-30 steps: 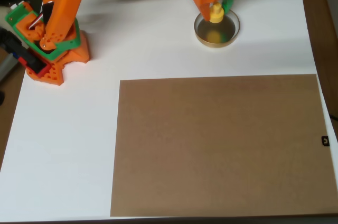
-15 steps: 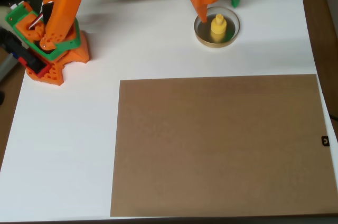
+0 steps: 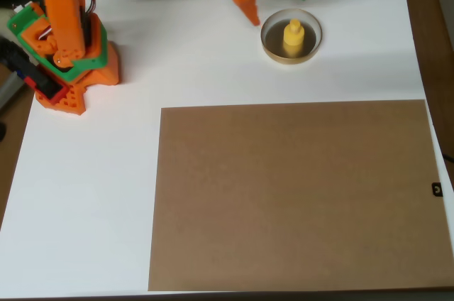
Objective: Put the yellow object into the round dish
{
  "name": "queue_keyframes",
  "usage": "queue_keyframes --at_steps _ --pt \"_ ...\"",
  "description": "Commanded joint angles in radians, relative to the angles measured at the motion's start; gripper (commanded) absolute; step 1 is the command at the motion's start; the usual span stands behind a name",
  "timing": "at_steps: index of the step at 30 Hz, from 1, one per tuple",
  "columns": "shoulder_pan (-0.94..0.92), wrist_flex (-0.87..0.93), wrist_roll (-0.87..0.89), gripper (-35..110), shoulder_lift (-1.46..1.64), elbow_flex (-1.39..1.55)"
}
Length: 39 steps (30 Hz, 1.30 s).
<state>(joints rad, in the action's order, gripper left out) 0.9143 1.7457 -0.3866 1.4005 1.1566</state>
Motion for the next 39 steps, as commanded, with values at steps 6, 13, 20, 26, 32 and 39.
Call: queue_keyframes --at_steps 6,13,20,26,32,39 --pt "-0.179 -0.012 -0.04 27 0.459 0.224" --pt "-0.304 -0.012 -0.026 27 0.644 0.325" --pt "-0.443 -0.069 0.025 26 0.736 0.385" --pt "-0.6 -0.192 0.078 26 0.853 0.509" --pt "-0.782 -0.314 0.089 26 0.982 0.681" --pt "-0.939 -0.42 0.084 26 1.138 0.89"
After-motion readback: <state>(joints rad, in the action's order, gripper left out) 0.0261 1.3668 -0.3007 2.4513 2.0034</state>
